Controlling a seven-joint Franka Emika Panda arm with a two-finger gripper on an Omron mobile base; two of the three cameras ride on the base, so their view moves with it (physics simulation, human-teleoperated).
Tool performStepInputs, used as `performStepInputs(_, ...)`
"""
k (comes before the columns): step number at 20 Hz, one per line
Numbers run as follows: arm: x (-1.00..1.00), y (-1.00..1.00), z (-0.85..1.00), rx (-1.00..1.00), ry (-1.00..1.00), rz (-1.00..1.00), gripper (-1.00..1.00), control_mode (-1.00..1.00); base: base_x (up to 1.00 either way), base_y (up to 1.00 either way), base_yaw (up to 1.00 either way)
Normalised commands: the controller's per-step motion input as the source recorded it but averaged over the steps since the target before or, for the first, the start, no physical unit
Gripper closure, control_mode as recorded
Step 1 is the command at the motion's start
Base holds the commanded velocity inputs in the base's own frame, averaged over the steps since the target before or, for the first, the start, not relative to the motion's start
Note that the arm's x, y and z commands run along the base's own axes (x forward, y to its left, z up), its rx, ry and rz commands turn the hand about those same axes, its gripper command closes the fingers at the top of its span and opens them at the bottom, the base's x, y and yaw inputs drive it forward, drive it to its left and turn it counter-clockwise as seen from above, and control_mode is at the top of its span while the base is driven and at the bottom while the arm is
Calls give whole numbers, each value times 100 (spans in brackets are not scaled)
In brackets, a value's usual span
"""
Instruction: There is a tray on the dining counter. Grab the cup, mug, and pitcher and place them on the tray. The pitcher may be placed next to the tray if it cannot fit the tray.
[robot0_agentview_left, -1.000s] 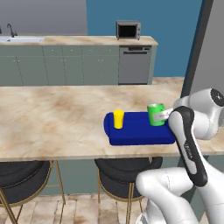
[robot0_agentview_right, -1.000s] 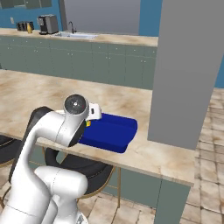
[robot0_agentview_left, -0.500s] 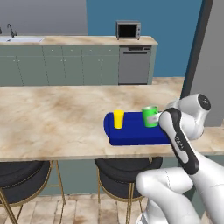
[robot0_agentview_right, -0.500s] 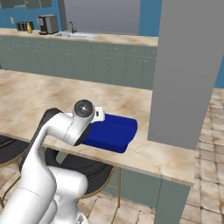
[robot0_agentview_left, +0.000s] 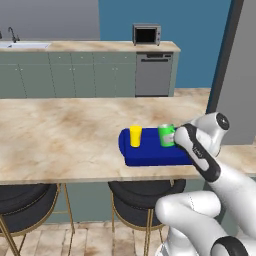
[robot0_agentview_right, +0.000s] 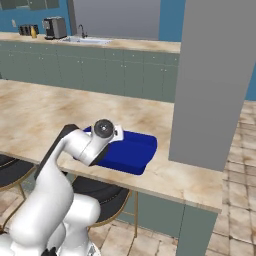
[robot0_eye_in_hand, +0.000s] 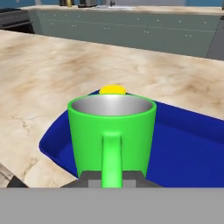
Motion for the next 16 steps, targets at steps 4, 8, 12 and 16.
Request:
performStepInputs(4, 46, 0, -20, 3, 0, 2, 100, -100, 0, 0, 0)
performStepInputs(8, 45, 0, -15, 4, 0, 2, 100, -100, 0, 0, 0)
performStepInputs(12, 29, 0, -21, 3, 0, 2, 100, -100, 0, 0, 0)
performStepInputs(16, 23, 0, -27, 2, 0, 2, 100, -100, 0, 0, 0)
